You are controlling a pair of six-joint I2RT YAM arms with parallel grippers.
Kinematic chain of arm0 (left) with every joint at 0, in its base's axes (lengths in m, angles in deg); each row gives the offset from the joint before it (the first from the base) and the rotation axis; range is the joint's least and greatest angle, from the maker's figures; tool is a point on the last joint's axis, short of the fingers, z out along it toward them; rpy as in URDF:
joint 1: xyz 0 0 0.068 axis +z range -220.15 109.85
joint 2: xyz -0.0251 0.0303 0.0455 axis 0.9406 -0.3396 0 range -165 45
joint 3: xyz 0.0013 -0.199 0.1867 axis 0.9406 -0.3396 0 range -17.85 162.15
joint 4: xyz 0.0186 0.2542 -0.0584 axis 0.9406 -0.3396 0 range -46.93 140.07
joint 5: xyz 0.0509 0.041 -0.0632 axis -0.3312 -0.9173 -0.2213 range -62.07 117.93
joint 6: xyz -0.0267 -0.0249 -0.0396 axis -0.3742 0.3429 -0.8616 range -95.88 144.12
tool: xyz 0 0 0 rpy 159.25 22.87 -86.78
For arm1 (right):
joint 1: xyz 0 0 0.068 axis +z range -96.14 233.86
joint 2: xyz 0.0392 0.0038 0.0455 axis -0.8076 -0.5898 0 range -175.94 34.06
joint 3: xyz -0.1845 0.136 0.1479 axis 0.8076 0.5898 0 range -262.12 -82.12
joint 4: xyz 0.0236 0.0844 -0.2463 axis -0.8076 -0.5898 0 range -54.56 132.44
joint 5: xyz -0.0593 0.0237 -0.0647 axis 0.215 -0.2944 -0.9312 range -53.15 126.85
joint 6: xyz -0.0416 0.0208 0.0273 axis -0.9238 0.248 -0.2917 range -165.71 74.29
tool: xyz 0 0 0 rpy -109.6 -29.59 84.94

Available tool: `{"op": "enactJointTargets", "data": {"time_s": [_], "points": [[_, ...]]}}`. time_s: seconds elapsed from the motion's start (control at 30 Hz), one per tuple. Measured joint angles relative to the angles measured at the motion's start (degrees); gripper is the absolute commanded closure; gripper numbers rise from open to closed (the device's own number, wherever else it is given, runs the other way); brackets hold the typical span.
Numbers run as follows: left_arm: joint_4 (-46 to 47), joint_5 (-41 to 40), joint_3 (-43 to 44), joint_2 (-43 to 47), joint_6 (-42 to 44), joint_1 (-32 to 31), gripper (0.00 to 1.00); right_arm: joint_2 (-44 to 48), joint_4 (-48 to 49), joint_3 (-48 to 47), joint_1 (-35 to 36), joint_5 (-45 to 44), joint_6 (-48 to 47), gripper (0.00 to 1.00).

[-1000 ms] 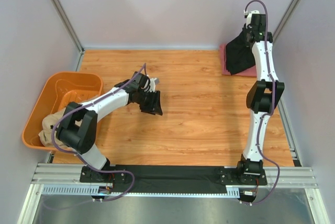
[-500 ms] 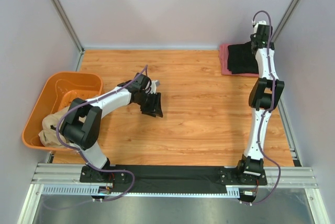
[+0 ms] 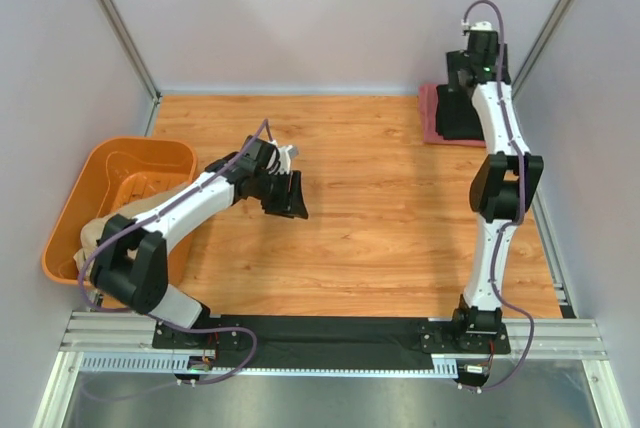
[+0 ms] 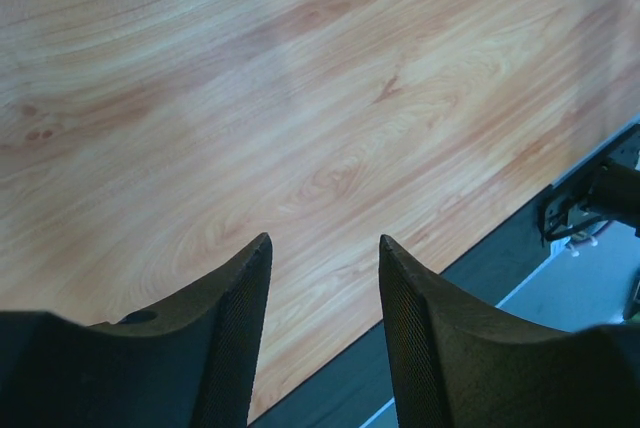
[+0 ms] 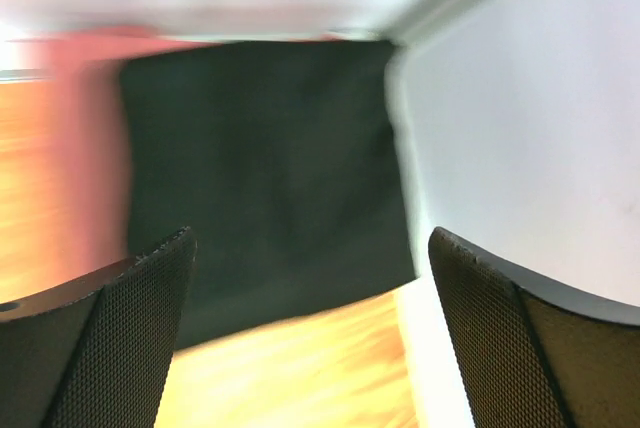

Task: Fold and stack the t-shirts
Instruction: Neatly place the folded tshirt to the corner, then reset both grippers

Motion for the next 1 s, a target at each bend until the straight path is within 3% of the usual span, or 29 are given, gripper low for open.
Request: {"op": "enactJointTargets", "data": {"time_s": [0.23, 0.37, 0.57, 0.7, 1.0], "points": [[1.9, 1.3, -11.1, 14.2, -2.3, -0.2, 0.42, 22.4, -7.1, 15.8, 15.3, 7.5, 18.8, 0.0], [5.2, 4.0, -23.1, 24.4, -6.0, -1.0, 0.4, 36.4, -7.5, 35.4, 18.9, 15.5, 32.8, 0.0], [11.1, 9.2, -37.5, 39.2, -14.2, -2.0, 0.39, 52.5, -4.5, 72.4, 22.5, 26.2, 52.2, 0.0], [16.2, 11.1, -44.3, 49.0, -20.9, -2.1, 0.39, 64.9, -5.0, 88.0, 25.3, 29.1, 58.8, 0.0], [31.5, 11.7, -59.3, 68.8, -41.2, -2.4, 0.39, 95.7, 0.0, 109.8, 25.7, 36.2, 64.5, 0.0]]}}
